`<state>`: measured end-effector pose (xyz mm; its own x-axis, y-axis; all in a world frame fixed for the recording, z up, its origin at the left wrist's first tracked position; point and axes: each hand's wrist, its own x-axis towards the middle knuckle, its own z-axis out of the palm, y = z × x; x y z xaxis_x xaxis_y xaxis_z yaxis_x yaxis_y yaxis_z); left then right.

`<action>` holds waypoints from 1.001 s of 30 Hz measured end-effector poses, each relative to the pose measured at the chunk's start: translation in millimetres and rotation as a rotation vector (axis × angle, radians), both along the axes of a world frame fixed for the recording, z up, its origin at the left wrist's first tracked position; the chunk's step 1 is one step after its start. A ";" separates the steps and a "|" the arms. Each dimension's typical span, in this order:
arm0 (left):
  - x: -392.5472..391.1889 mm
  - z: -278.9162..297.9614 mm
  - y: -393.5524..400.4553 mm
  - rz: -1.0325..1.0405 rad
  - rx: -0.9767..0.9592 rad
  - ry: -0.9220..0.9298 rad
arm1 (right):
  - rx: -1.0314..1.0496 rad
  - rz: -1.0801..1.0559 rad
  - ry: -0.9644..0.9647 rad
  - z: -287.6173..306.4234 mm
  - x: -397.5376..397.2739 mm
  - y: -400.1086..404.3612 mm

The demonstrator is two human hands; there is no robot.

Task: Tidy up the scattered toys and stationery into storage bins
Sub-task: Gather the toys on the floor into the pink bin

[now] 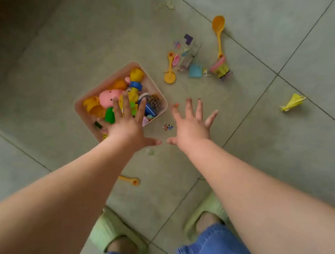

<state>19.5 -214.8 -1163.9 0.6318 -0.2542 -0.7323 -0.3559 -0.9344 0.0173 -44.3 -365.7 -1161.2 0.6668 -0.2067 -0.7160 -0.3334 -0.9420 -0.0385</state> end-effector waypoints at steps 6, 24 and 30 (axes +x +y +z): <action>-30.7 -53.4 -5.4 0.077 0.023 -0.078 | 0.008 0.090 -0.130 -53.1 -11.5 -6.0; 28.5 -129.9 -1.4 0.285 -0.248 -0.556 | -0.225 0.315 -0.498 -181.1 97.7 -38.2; 34.6 -124.0 17.5 0.336 -0.222 -0.598 | -0.123 0.327 -0.520 -178.6 111.1 -33.0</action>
